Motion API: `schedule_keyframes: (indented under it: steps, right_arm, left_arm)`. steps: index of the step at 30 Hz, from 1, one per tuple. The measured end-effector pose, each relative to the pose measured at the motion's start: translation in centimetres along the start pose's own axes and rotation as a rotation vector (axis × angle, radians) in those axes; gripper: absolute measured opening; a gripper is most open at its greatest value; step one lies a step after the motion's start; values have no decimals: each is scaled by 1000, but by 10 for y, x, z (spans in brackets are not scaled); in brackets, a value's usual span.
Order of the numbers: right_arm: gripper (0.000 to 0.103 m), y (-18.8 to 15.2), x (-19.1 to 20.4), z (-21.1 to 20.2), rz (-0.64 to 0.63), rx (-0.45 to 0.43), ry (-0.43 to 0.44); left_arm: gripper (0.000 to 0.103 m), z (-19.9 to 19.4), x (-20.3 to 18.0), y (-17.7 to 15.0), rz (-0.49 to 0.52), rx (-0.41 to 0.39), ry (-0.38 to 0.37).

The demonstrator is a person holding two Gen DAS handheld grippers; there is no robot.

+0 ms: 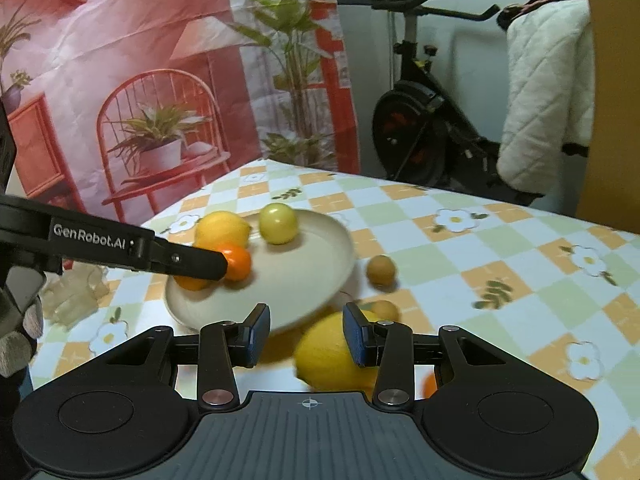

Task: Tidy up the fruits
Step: 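Move the open left gripper to the large yellow lemon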

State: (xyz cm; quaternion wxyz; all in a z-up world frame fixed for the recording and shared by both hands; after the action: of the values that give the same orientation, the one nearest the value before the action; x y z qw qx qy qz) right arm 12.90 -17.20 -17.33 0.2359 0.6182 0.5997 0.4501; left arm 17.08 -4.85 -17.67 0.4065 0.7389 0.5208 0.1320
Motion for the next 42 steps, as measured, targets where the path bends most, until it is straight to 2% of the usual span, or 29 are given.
schedule_keyframes:
  steps: [16, 23, 29, 35, 42]
  right_arm:
    - [37, -15, -56, -37, 39, -34, -97]
    - [38, -20, -49, -34, 29, -21, -75]
    - [51, -22, -39, -24, 8, 1, -51]
    - [59, -24, -25, -5, -48, 52, -27]
    - [61, -26, -15, 16, -78, 90, -17]
  left_arm:
    - [33, 11, -44, -8, 67, 29, -70]
    - [34, 15, -47, -11, 77, 49, -78]
    - [36, 19, -48, -13, 88, 69, -86]
    - [50, 30, -55, -14, 141, 106, -106]
    - [50, 42, -60, -13, 192, 131, -118]
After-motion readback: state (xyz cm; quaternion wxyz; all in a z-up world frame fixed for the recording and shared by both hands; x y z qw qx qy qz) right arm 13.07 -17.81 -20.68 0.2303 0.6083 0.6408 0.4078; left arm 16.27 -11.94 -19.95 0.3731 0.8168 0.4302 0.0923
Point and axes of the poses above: each gripper's, at about its wrist camera, not at the fingertips, and z roughly the way its jaws point, x to its left, y to its top, the point moved 10 cm from there along z, roughly the way its jaws point, and after that the axes turned 6 degrees about z, right-handed, at the moved point
